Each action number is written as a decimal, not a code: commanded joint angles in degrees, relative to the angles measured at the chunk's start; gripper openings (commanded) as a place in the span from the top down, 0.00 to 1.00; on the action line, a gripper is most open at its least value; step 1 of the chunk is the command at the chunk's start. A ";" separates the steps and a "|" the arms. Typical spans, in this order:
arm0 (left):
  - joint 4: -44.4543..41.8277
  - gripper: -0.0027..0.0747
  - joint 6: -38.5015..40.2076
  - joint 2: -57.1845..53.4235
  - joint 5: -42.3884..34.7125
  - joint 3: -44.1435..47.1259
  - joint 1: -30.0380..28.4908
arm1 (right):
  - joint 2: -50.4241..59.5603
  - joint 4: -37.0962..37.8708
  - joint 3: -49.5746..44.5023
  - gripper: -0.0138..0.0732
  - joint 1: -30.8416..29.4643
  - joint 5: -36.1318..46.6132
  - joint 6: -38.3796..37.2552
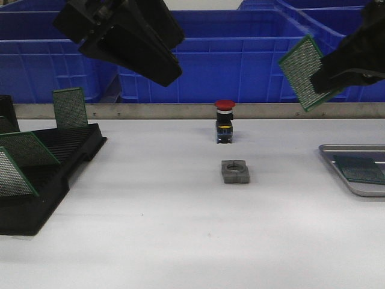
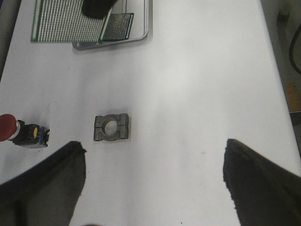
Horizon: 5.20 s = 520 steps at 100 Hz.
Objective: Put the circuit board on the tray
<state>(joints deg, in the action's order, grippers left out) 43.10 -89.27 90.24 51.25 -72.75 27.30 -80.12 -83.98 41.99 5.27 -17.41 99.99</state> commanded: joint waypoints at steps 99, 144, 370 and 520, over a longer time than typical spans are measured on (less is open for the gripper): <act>2.53 0.24 1.06 -2.70 -0.40 -1.57 -0.28 | -6.72 -9.98 0.13 0.32 -10.75 6.83 -2.46; -30.37 0.86 35.10 -10.44 4.96 -5.02 -0.58 | 12.69 -9.54 -2.83 0.82 -10.75 -3.14 -2.46; -19.44 0.99 57.69 -82.98 -37.96 51.44 -22.42 | 73.81 -12.92 -30.71 0.92 -10.75 -5.17 -2.51; -43.10 0.99 94.77 -92.33 -48.24 75.54 -29.74 | 73.80 -12.92 -30.78 0.92 -10.75 -5.68 -2.51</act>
<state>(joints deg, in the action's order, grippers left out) -0.65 5.18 -0.26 7.54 0.05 -2.42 -5.78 -94.51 9.76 -5.06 -22.30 97.47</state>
